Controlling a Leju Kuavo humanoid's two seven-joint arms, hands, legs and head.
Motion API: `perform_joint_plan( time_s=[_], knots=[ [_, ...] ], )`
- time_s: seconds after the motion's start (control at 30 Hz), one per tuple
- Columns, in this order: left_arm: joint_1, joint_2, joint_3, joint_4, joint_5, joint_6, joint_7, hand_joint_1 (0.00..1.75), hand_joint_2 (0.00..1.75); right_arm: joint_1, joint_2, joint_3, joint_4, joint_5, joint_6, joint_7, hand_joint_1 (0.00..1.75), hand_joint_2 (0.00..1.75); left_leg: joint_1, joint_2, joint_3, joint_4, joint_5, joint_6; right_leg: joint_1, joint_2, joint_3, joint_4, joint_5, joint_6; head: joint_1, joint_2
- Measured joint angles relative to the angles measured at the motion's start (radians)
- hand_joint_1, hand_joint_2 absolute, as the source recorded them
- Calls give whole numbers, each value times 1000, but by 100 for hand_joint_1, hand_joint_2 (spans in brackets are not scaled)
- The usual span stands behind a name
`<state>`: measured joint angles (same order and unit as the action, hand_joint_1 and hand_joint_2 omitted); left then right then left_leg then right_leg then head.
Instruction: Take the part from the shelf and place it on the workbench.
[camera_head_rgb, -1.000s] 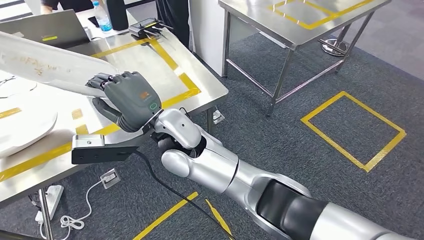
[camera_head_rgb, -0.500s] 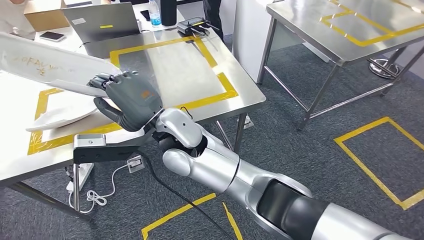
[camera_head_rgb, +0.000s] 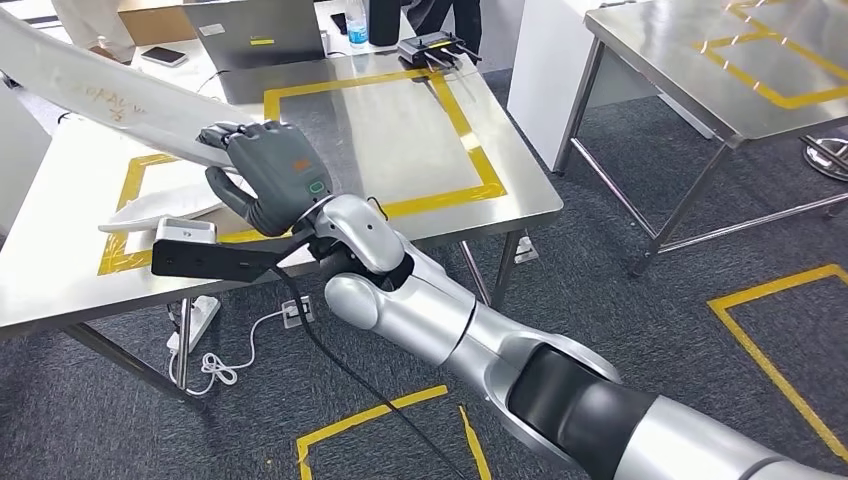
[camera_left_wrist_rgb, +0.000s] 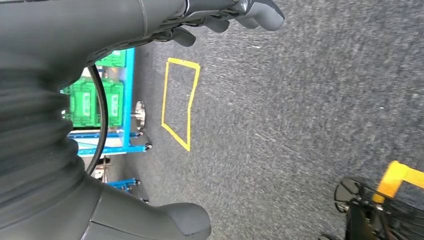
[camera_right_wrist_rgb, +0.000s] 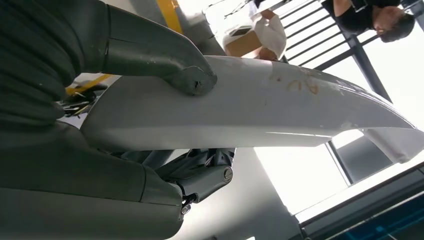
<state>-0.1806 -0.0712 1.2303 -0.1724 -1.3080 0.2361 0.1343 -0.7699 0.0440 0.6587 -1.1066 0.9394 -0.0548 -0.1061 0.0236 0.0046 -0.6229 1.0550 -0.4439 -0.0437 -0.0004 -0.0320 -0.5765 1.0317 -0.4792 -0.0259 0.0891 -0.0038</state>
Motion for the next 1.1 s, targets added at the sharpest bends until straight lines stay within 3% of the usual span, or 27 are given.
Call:
perform_joint_plan(
  time_s=[0.13,0.17,0.27,0.33,0.4,0.43,0.47,0.5,0.57,0.63,0.8,0.87,0.93,0.97,1.0,1.1],
  knots=[
    [-2,-2,0,0,-9,0,5,0,175,-64,5,-28,114,3,1,17,175,175,-3,-1,8,-21,6,12,6,0,-3,-1,4,-7,1,0],
    [-2,-2,0,0,-11,0,5,0,175,-82,8,-34,148,4,1,23,175,175,-6,-2,7,-20,5,18,4,-1,-1,-6,8,-1,1,0],
    [-7,-1,0,0,-15,0,5,0,175,-143,22,-51,265,6,-2,32,175,175,-5,-3,9,-30,8,42,-1,4,-4,-6,4,32,2,0],
    [-13,-2,0,0,-17,0,4,0,175,-181,28,-63,343,6,-8,32,175,175,2,-3,12,-39,14,51,-3,18,-39,65,-35,41,3,0],
    [-15,-3,0,0,-17,0,4,0,175,-203,32,-73,416,6,-10,36,175,175,3,-6,11,-39,15,54,-6,26,-107,200,-93,45,4,0],
    [-15,-3,0,0,-17,0,3,0,175,-208,33,-77,447,6,-10,39,175,175,3,-9,11,-38,14,54,-8,27,-136,256,-109,47,4,0],
    [-15,-4,0,0,-17,0,3,0,175,-210,35,-82,474,6,-10,41,175,175,4,-12,11,-37,14,53,-10,27,-151,278,-107,48,5,0],
    [-14,-4,0,0,-17,0,3,0,175,-212,36,-85,494,6,-10,43,175,175,5,-15,11,-35,12,50,-12,27,-144,256,-84,49,5,0],
    [-15,-4,0,0,-17,0,3,0,175,-223,38,-90,527,6,-9,45,175,175,9,-19,11,-26,6,40,-18,28,-84,123,-15,50,5,0],
    [-15,-3,0,0,-17,0,3,0,175,-236,42,-94,556,6,-7,50,175,175,7,-21,9,-19,-1,25,-17,32,-35,20,16,48,4,0],
    [-12,-4,0,0,-14,0,2,0,175,-251,49,-109,608,8,-2,60,175,175,10,-18,-1,-3,-15,-7,-14,35,-20,-1,14,11,2,0],
    [-12,-3,0,0,-12,0,1,0,175,-259,52,-110,622,9,0,59,175,175,9,-12,-53,96,-54,-11,-14,35,-12,-3,9,-1,-1,0],
    [-10,-2,0,0,-11,0,-1,0,175,-261,53,-110,641,9,3,60,175,175,7,-11,-127,224,-91,-12,-10,34,-1,-3,-2,-8,-1,0],
    [-8,-1,0,0,-10,0,-1,0,175,-260,53,-111,650,9,4,61,175,175,6,-11,-151,254,-88,-10,-7,34,6,-3,-8,-9,-1,0],
    [-6,-1,0,0,-9,0,-3,0,175,-259,53,-111,658,9,4,62,175,175,5,-11,-156,246,-65,-7,-6,34,14,-3,-15,-9,-1,0],
    [-4,1,0,0,-9,0,-8,0,175,-260,53,-118,673,9,1,65,175,175,-4,-8,-86,67,44,10,-2,34,41,-3,-39,-3,-3,0]
  ],
)
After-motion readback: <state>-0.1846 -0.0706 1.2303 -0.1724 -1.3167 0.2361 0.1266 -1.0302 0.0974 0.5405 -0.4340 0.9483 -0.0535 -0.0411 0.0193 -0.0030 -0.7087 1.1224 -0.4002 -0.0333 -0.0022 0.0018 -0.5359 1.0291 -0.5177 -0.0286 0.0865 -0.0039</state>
